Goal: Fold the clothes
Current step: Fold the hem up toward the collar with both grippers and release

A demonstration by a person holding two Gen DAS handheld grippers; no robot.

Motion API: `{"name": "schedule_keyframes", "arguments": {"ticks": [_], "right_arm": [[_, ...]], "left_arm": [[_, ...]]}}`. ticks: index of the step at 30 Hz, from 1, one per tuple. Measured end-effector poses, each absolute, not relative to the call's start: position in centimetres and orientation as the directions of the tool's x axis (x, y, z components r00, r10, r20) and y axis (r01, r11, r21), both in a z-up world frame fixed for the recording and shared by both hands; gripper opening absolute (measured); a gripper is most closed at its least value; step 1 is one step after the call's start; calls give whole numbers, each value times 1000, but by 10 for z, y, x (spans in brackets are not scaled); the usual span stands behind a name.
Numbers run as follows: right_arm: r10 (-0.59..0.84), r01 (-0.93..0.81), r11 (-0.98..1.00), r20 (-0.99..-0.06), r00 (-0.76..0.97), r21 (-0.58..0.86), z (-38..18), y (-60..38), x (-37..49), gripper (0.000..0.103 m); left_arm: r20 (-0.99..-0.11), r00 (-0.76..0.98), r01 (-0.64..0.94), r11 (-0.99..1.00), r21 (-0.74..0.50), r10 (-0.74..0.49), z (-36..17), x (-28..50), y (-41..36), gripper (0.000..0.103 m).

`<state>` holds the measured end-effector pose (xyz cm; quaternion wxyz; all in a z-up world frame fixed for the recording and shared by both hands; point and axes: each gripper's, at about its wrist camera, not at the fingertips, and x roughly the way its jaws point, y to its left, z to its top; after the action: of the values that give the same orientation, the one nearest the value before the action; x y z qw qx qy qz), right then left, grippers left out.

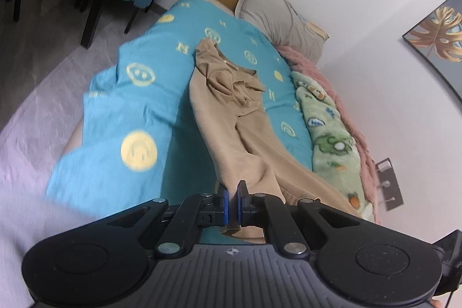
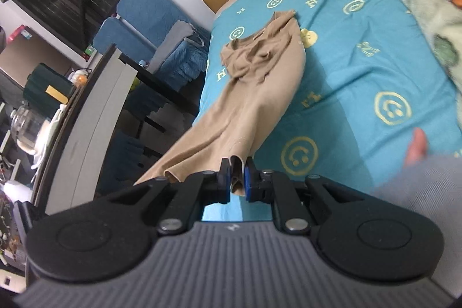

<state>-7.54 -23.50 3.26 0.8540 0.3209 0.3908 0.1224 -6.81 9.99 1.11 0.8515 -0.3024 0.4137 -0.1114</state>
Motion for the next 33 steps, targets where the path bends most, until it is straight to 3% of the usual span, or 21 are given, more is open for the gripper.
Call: {"name": "schedule_keyframes", "arguments": {"ticks": [9, 18, 26, 33], "right_arm": [[444, 67, 746, -570, 691, 662, 26, -242, -92, 12], [341, 121, 818, -644, 685, 562, 7, -226, 40, 12], [310, 175, 828, -694, 650, 533, -70, -234, 161, 12], [250, 136, 902, -753, 608, 409, -133, -226, 216, 14]], "left_arm": [[-652, 633, -64, 811, -581, -417, 4, -80, 97, 5], [-698, 676, -14, 942, -334, -237, -1, 55, 58, 6], [-728, 657, -39, 956, -292, -195, -67, 184, 41, 6], [-801, 586, -66, 979, -195, -120, -155, 245, 21, 7]]}}
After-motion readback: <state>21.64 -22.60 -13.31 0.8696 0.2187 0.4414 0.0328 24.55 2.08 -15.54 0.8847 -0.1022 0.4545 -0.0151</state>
